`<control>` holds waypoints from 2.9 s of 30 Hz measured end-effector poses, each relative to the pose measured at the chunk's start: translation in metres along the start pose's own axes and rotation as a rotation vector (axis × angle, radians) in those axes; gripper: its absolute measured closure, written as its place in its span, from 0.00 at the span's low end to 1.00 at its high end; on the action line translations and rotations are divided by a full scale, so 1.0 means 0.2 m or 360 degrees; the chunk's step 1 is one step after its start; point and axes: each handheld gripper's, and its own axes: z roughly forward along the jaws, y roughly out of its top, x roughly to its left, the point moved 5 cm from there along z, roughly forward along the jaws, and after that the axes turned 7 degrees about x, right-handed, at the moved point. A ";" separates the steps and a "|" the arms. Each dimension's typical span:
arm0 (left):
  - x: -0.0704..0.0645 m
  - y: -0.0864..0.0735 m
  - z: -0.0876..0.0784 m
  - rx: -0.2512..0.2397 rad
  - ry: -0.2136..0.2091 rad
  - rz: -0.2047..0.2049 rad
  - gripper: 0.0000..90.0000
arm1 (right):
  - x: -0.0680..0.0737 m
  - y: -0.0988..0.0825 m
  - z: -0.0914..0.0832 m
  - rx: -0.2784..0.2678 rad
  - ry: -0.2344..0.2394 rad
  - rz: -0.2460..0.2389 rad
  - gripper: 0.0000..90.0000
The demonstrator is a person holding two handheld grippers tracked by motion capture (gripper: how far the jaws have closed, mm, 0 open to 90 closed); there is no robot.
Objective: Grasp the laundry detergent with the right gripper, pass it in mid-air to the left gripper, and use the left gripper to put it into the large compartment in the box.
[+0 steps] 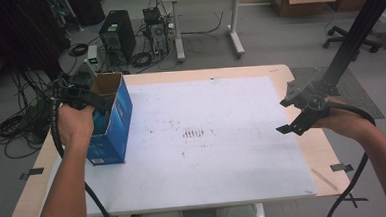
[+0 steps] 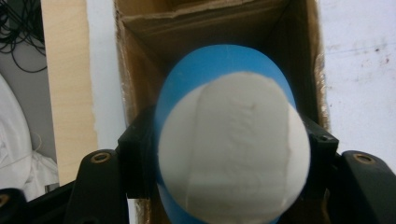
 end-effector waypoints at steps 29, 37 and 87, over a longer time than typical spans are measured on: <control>0.03 -0.02 0.12 0.0039 -0.0085 0.0013 0.41 | 0.01 0.02 0.03 0.0009 0.0031 0.0002 0.10; 0.04 -0.03 0.12 0.0029 -0.0167 0.0009 0.37 | 0.02 0.01 0.04 0.0012 0.0043 0.0000 0.10; -0.13 -0.07 -0.39 -0.0165 -0.0205 0.0234 0.10 | 0.11 0.03 -0.10 -0.0034 0.0008 -0.0024 0.10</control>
